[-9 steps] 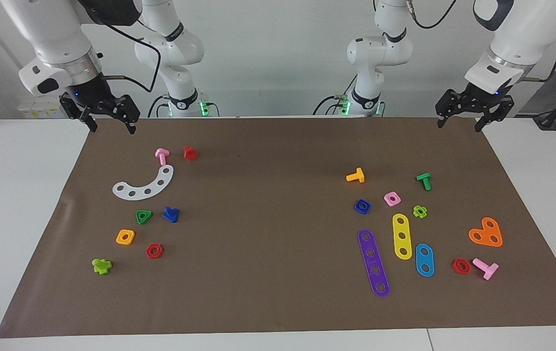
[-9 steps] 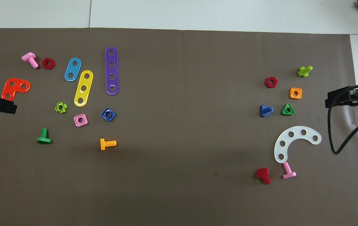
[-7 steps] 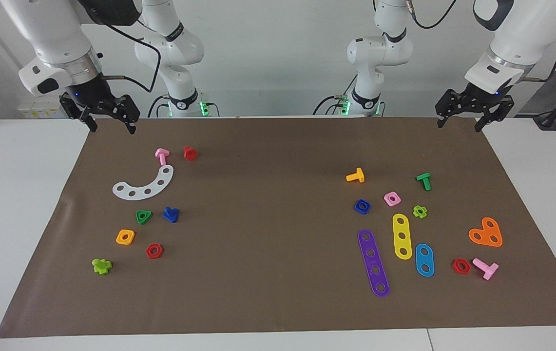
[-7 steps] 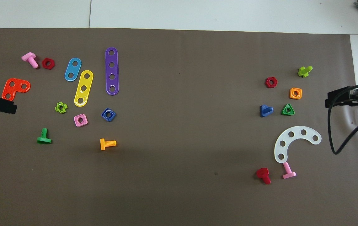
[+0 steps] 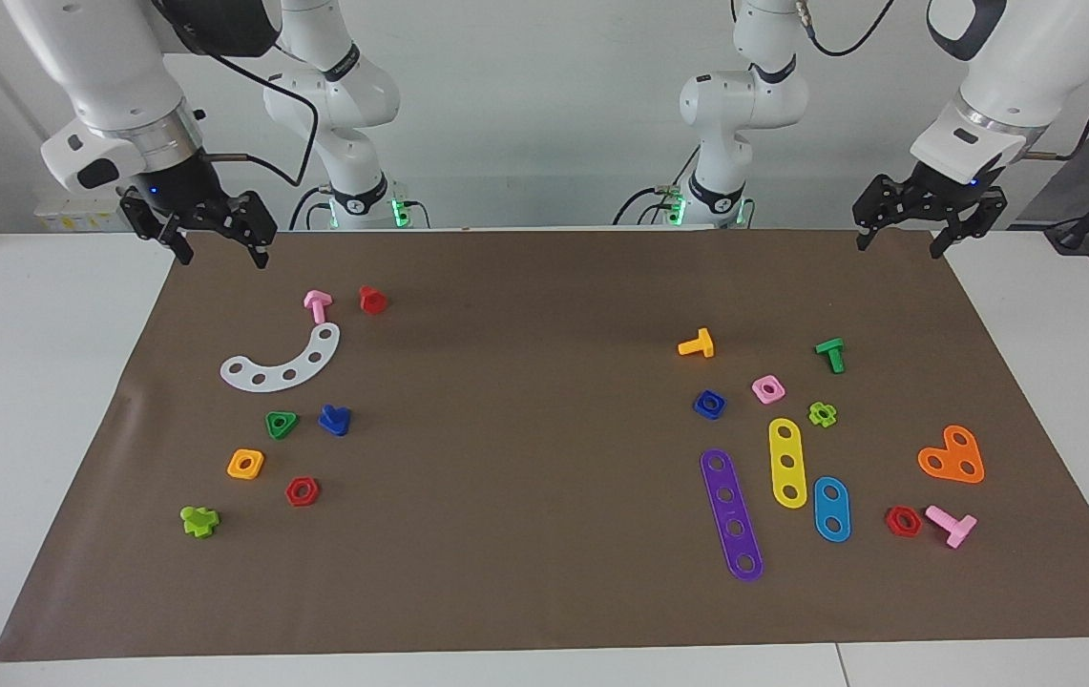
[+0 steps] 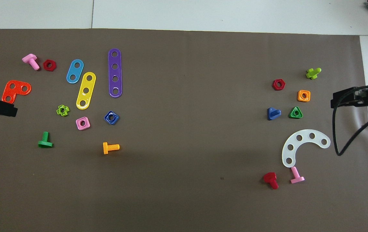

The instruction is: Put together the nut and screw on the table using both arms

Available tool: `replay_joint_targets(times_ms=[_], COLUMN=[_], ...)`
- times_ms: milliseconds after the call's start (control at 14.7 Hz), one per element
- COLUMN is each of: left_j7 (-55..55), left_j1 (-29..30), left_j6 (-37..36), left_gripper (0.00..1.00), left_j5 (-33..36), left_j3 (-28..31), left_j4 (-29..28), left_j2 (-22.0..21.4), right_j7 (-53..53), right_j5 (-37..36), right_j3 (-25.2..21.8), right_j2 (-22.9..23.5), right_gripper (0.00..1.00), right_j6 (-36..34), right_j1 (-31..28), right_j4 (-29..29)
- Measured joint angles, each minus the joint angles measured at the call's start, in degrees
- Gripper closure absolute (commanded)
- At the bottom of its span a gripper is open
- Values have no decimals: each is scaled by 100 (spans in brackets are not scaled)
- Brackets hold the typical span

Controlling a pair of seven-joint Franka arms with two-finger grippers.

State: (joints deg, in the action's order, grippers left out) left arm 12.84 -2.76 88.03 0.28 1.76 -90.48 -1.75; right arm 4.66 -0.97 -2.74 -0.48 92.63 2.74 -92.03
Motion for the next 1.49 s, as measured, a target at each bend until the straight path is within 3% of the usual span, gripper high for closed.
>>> replay_joint_targets(times_ms=[271, 679, 1018, 1221, 1493], left_j7=[0, 0, 0, 0, 0], left_j1=[0, 0, 0, 0, 0], left_j6=[0, 0, 0, 0, 0], left_gripper=[0, 0, 0, 0, 0], left_j5=[0, 0, 0, 0, 0], left_j3=[0, 0, 0, 0, 0], left_j4=[0, 0, 0, 0, 0], left_j2=[0, 0, 0, 0, 0], right_j7=[-2, -458, -736, -746, -818], right_j5=[21, 83, 83, 84, 84], right_j3=[18, 20, 14, 14, 14], right_j2=[160, 1169, 1476, 1685, 1808], right_gripper=[0, 0, 11, 23, 34], right_j6=[1500, 3090, 3749, 4159, 4242], right_j1=[203, 385, 382, 381, 381], right_j4=[-1133, -1791, -2308, -2431, -2441])
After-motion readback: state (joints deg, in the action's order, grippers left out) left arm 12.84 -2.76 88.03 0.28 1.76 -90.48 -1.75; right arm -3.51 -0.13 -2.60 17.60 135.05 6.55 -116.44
